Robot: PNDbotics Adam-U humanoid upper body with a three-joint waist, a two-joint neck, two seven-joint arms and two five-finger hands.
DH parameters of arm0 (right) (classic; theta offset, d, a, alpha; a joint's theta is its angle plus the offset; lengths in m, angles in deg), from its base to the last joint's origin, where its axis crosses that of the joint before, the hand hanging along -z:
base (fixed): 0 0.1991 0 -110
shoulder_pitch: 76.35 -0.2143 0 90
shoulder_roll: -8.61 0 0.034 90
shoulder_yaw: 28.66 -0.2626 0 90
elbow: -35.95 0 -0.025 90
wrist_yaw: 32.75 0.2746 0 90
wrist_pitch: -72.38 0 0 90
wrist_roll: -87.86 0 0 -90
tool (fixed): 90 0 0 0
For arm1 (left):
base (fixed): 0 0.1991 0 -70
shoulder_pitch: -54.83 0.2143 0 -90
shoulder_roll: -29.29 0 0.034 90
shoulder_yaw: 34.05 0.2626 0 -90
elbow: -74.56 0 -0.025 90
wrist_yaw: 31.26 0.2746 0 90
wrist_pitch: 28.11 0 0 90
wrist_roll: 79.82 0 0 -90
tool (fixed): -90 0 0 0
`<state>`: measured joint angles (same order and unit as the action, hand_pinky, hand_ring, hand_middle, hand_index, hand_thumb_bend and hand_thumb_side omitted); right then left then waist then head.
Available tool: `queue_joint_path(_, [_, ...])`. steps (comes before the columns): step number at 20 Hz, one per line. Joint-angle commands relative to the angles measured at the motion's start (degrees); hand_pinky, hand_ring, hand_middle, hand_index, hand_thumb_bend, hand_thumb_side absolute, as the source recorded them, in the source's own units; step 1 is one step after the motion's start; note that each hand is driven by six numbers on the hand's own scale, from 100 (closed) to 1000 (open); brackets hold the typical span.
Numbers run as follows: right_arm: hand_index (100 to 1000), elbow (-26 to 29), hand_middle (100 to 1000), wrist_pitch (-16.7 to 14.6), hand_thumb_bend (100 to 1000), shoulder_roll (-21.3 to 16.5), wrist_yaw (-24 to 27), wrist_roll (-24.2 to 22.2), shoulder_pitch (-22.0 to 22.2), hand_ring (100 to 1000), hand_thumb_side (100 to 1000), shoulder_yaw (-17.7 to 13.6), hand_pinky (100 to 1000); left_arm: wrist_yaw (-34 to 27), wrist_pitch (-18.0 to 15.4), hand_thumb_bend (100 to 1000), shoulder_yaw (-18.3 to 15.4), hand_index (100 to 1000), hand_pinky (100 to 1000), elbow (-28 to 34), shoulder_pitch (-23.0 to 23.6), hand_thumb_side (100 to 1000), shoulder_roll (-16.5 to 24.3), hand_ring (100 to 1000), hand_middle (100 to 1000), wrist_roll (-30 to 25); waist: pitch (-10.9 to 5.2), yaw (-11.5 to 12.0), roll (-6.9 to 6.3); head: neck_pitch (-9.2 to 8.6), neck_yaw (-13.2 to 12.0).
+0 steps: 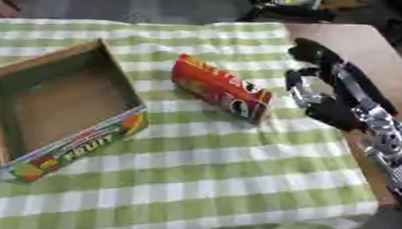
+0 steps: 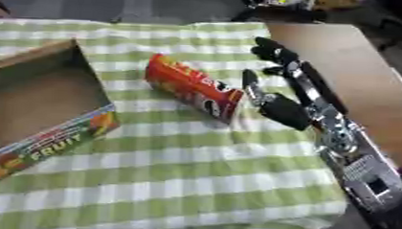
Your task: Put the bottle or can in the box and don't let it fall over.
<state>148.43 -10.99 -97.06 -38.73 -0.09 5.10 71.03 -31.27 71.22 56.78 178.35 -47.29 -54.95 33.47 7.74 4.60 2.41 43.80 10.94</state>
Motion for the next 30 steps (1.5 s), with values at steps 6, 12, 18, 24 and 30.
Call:
queue_joint_path(6, [972, -5.50, 846, -0.70, 128, -4.02, 0.56, -1.49, -3.30, 919, 561, 0.84, 828, 0.19, 0.05, 100, -0.20, 701, 606, 0.73, -0.48, 701, 1.81, 634, 546, -0.28, -0.79, 0.06, -0.30, 0.32, 0.04])
queue_joint_path(12, [971, -8.25, 846, 0.34, 109, -4.71, 0.36, -5.94, -4.29, 917, 575, 1.55, 825, 0.21, 0.08, 100, -0.15, 701, 606, 0.74, -0.46, 701, 1.81, 634, 547, -0.39, -0.75, 0.13, -0.32, 0.32, -0.08])
queue_joint_path(18, [966, -6.31, 846, 6.77, 100, -4.82, 0.19, -14.59, -4.90, 914, 585, 0.60, 824, 0.22, 0.09, 100, -0.19, 702, 606, 0.74, -0.34, 701, 1.77, 633, 547, -0.40, -0.80, 0.11, -0.31, 0.32, -0.23])
queue_joint_path(24, [980, -4.35, 864, 4.81, 153, -5.10, -1.58, -16.82, -4.99, 936, 569, -0.04, 841, 0.18, 0.07, 100, -0.13, 702, 606, 0.69, -0.31, 701, 1.70, 633, 548, -0.46, -0.76, 0.11, -0.27, 0.32, -0.29])
queue_joint_path(30, [992, -4.68, 879, 4.43, 186, -5.10, -2.36, -18.30, -5.16, 953, 614, -0.25, 852, 0.18, 0.07, 100, -0.15, 702, 606, 0.70, -0.29, 700, 1.69, 632, 548, -0.49, -0.73, 0.13, -0.30, 0.32, -0.31])
